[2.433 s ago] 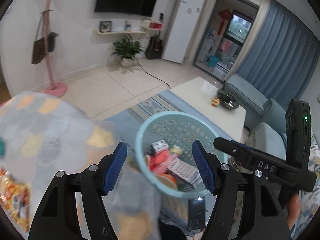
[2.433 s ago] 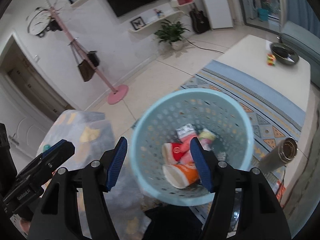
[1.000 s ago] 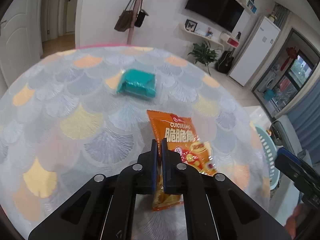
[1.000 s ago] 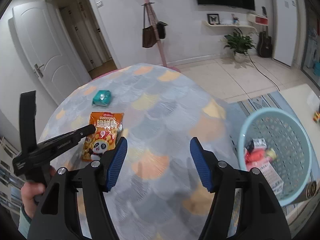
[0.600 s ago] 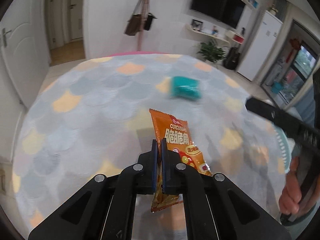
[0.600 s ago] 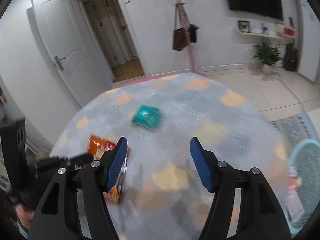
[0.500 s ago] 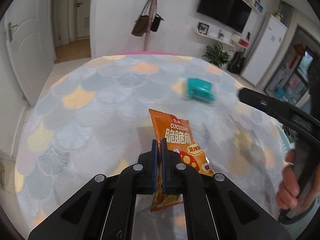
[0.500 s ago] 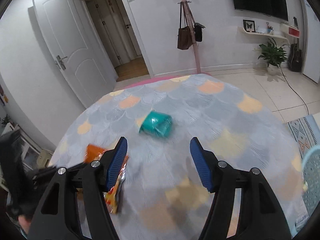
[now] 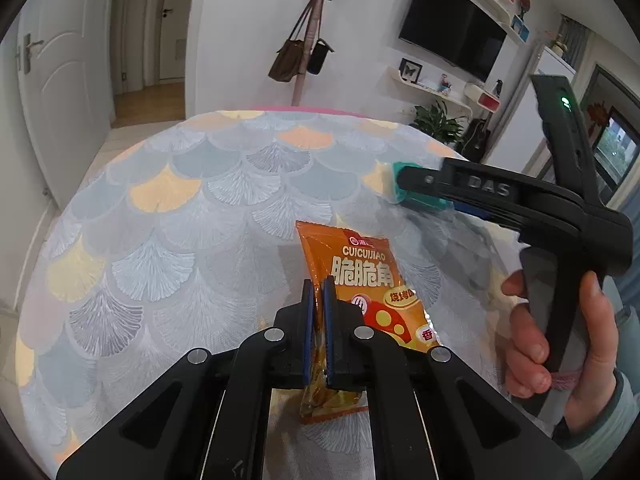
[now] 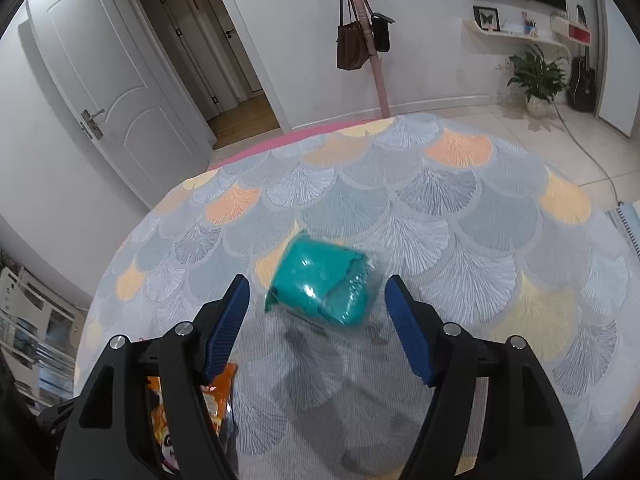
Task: Collect trash
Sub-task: 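Grasp the orange snack bag with left gripper while right grasps the teal packet, then carry both items over the blue basket and open both grippers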
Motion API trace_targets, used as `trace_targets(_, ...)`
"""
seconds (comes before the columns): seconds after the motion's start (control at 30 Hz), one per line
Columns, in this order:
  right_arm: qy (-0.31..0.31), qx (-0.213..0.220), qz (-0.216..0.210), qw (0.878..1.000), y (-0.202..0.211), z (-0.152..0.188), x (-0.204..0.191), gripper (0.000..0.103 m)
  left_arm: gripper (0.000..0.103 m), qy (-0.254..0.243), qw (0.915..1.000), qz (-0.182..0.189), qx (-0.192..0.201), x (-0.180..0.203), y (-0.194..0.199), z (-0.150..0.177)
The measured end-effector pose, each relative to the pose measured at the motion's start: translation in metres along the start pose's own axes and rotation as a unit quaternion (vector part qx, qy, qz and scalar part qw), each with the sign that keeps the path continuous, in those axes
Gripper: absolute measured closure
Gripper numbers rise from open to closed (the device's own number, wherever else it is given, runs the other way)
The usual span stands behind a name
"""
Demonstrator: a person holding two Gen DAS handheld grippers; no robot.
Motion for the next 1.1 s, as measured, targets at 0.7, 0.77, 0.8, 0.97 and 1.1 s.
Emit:
trace_targets(0.7, 0.062, 0.088, 0.049, 0.993, 0.081, 0.037, -0.002, 0.058, 0.1, 0.004, 0.9986, 0.033, 0.042, 0.03, 0.038, 0.001)
trace_targets(0.77, 0.049, 0.1, 0.047, 0.993, 0.102, 0.04, 0.009, 0.058, 0.1, 0.0, 0.9979, 0.041, 0.05, 0.039, 0.046, -0.001)
trace_targets(0.8, 0.043, 0.103, 0.048, 0.993, 0.11, 0.041, 0.015, 0.058, 0.1, -0.003, 0.9975, 0.045, 0.055, 0.043, 0.051, -0.002)
trace_targets(0.97, 0.008, 0.126, 0.05, 0.991, 0.153, 0.045, 0.05, 0.058, 0.1, -0.035, 0.9947, 0.055, 0.079, 0.081, 0.071, -0.01)
trace_targets(1.1, -0.029, 0.148, 0.053, 0.987, 0.19, 0.055, 0.086, 0.058, 0.1, -0.067, 0.992, 0.062, 0.087, 0.117, 0.076, -0.017)
Point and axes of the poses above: each gripper's, at about its wrist camera, not at the fingertips, and y roughly against the way its jaws point, x to its right, z to its underside, the point moved 4 cm from there along -y, roughly the way its jaws point, and after that the axes turned 4 degrees about -x, right-handed, at the moved point
